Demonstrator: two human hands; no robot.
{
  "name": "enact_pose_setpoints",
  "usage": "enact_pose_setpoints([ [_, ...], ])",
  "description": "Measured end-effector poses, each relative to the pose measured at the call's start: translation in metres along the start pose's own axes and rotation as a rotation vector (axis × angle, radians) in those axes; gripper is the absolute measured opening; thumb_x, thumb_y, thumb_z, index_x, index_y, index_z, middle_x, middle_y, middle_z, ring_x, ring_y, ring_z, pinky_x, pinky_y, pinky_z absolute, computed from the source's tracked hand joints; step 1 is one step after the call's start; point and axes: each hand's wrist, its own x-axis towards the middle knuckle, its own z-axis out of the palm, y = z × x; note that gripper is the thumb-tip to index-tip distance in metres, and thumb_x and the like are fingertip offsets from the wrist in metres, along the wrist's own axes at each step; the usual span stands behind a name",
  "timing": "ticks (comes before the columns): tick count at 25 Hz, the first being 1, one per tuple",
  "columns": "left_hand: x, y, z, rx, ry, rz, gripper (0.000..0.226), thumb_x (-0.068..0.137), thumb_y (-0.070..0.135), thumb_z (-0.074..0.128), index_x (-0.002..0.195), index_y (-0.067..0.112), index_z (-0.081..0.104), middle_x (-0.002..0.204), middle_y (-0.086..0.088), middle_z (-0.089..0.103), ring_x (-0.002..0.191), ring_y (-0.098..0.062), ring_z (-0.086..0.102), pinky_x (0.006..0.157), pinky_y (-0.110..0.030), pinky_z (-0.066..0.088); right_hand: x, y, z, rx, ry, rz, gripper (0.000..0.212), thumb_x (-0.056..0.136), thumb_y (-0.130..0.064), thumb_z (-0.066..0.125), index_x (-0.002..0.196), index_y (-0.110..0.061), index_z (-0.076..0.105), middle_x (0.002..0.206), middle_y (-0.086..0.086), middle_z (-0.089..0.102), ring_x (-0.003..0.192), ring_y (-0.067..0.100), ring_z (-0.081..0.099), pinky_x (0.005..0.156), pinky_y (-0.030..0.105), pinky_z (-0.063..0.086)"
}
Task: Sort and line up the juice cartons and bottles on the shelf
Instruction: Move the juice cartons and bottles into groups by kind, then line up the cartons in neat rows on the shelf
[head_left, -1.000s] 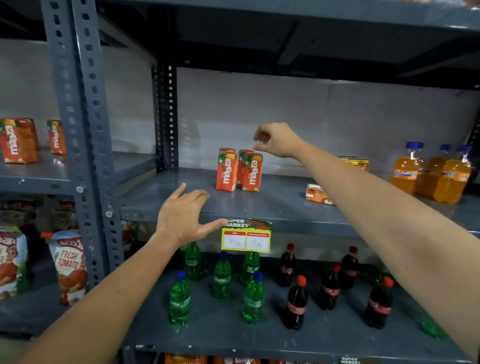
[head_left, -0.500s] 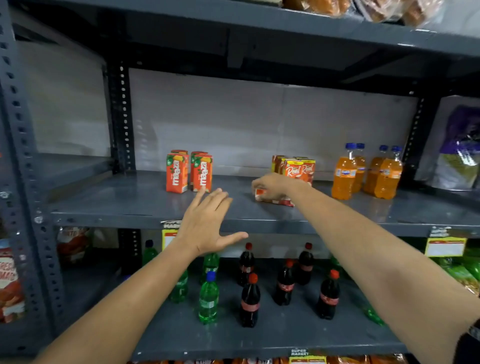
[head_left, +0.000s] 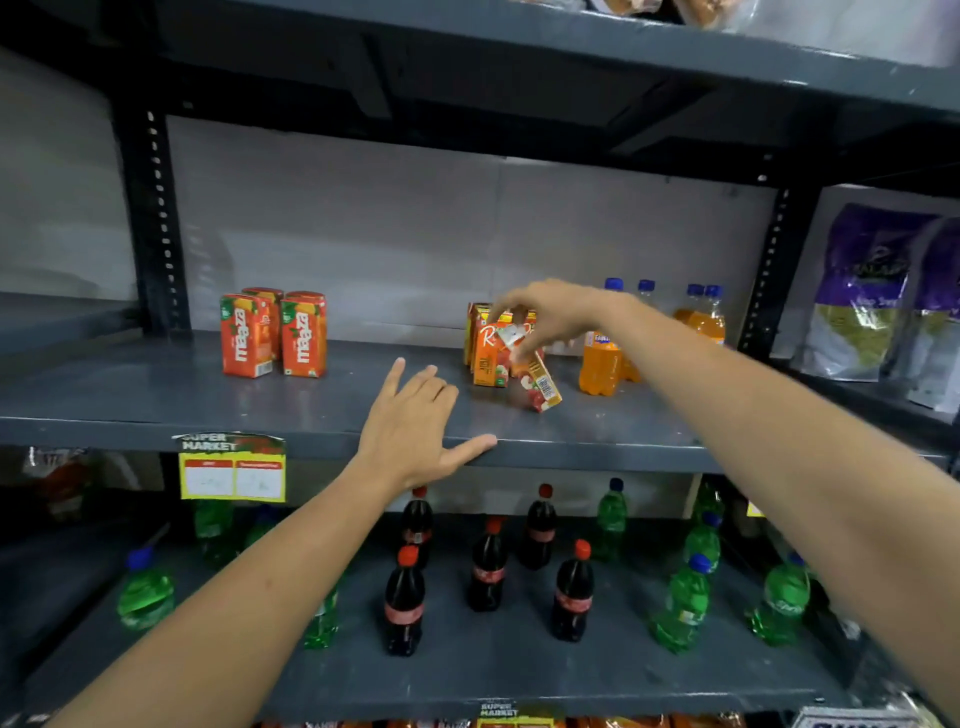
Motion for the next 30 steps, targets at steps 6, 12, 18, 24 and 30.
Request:
enact_pose_setpoints([
  [6, 0.009, 0.018, 0.006, 0.055, 0.027, -0.046, 0.092, 0.081, 0.078, 0.01, 0.109, 0.011, 0.066, 0.115, -0.008, 0.067, 0.125, -0.023, 0.051, 0.116, -0.049, 0.013, 0.004, 0.049, -0.018, -0.13, -0.156, 0.048, 0.061, 0.08, -0.011, 0.071, 0.133, -0.028, 0.046, 0.139, 0.005, 0.047, 0.113, 0.022, 0.05, 0.092, 0.037, 0.045],
  [12, 0.01, 0.018, 0.007, 0.096, 0.002, -0.097, 0.09, 0.079, 0.08, 0.01, 0.102, 0.015, 0.069, 0.109, -0.004, 0.07, 0.12, -0.019, 0.054, 0.117, -0.045, 0.011, 0.021, 0.073, -0.004, -0.12, -0.136, 0.029, 0.062, 0.085, -0.002, 0.063, 0.138, -0.025, 0.041, 0.143, 0.01, 0.045, 0.126, 0.025, 0.046, 0.095, 0.039, 0.044],
  [18, 0.01, 0.021, 0.003, 0.109, -0.007, -0.122, 0.089, 0.078, 0.081, 0.008, 0.091, 0.016, 0.068, 0.095, -0.002, 0.071, 0.103, -0.018, 0.061, 0.116, -0.042, 0.007, 0.035, 0.08, 0.012, -0.14, -0.018, -0.035, 0.053, 0.086, -0.005, 0.062, 0.132, -0.028, 0.047, 0.138, 0.006, 0.053, 0.128, 0.027, 0.047, 0.101, 0.047, 0.046],
  [24, 0.0, 0.01, -0.002, 0.082, -0.008, -0.124, 0.091, 0.078, 0.081, 0.014, 0.103, 0.01, 0.066, 0.114, -0.011, 0.067, 0.121, -0.022, 0.054, 0.117, -0.046, 0.009, 0.033, 0.074, 0.016, -0.076, 0.23, 0.052, 0.045, 0.081, 0.001, 0.059, 0.12, -0.021, 0.057, 0.134, 0.007, 0.056, 0.124, 0.026, 0.05, 0.098, 0.039, 0.047],
  [30, -0.043, -0.061, -0.028, 0.102, 0.054, -0.163, 0.09, 0.079, 0.079, 0.025, 0.117, 0.005, 0.06, 0.124, -0.011, 0.062, 0.129, -0.023, 0.047, 0.115, -0.045, 0.02, 0.04, 0.003, 0.026, 0.041, 0.564, 0.003, 0.029, 0.078, -0.006, 0.055, 0.105, -0.012, 0.066, 0.112, 0.012, 0.068, 0.106, 0.03, 0.062, 0.089, 0.041, 0.052],
])
